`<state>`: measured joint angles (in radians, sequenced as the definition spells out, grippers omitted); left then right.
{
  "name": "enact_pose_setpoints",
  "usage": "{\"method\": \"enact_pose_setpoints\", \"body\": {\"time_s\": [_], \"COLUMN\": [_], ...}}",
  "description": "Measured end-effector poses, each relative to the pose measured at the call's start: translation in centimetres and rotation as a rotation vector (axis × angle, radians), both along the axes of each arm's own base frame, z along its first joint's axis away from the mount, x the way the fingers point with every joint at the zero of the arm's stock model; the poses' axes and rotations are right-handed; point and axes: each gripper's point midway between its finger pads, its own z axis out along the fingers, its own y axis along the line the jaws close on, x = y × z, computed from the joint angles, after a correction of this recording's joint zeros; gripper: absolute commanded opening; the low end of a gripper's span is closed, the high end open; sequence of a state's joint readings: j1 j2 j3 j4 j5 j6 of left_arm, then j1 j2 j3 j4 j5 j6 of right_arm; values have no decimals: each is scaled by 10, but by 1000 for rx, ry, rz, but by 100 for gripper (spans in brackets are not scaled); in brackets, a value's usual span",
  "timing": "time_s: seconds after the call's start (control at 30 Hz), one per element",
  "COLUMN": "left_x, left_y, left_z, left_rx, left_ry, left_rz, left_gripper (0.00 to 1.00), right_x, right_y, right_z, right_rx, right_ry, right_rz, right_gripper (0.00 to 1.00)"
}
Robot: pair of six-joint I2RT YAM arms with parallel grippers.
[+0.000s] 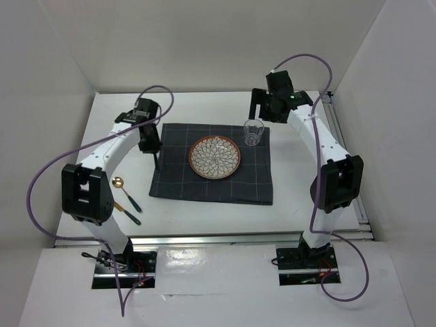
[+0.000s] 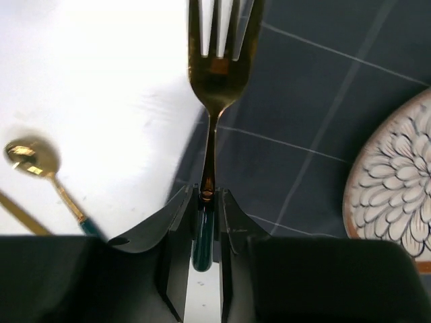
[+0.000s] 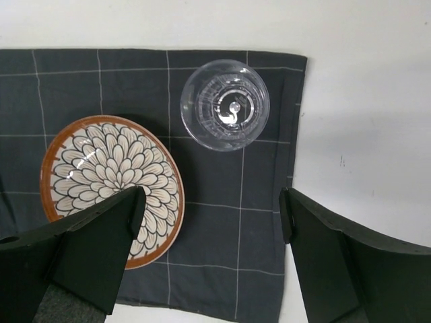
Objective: Set the dinner table for one person
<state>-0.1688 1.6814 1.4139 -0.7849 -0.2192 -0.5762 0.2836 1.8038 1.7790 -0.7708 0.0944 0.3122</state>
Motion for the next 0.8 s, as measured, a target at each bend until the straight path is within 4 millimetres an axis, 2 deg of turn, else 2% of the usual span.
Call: {"method": "enact_pose_setpoints", "body": {"time_s": [0.07, 0.2, 0.27, 0.37, 0.47, 0.7, 0.8], "left_x": [7, 12, 7, -5, -6, 17, 17], "left_y": [-22, -62, -73, -77, -76, -80, -79], "left_z": [-4, -47, -74, -100, -105, -90, -92], "left_rx": [11, 47, 66, 88, 93, 92, 102], "left_ry": [11, 133, 202, 291, 311, 247, 254], "left_rz": [-80, -220, -258, -278, -275, -267, -264], "left_gripper": [0, 0, 0, 0, 0, 0, 6], "right_x": [-3, -10, -13, -15, -16, -17, -17], "right_y": [-1, -4, -7, -11, -14, -17, -16], "right_z": [-4, -17, -22, -26, -29, -30, -30], "right_rx": [-3, -12, -15, -17, -17, -15, -11], "right_ry": [12, 44, 56, 67, 75, 78, 79], "right_rz": [0, -3, -6, -13, -20, -23, -20], "right_gripper": [93, 93, 93, 93, 93, 94, 94]}}
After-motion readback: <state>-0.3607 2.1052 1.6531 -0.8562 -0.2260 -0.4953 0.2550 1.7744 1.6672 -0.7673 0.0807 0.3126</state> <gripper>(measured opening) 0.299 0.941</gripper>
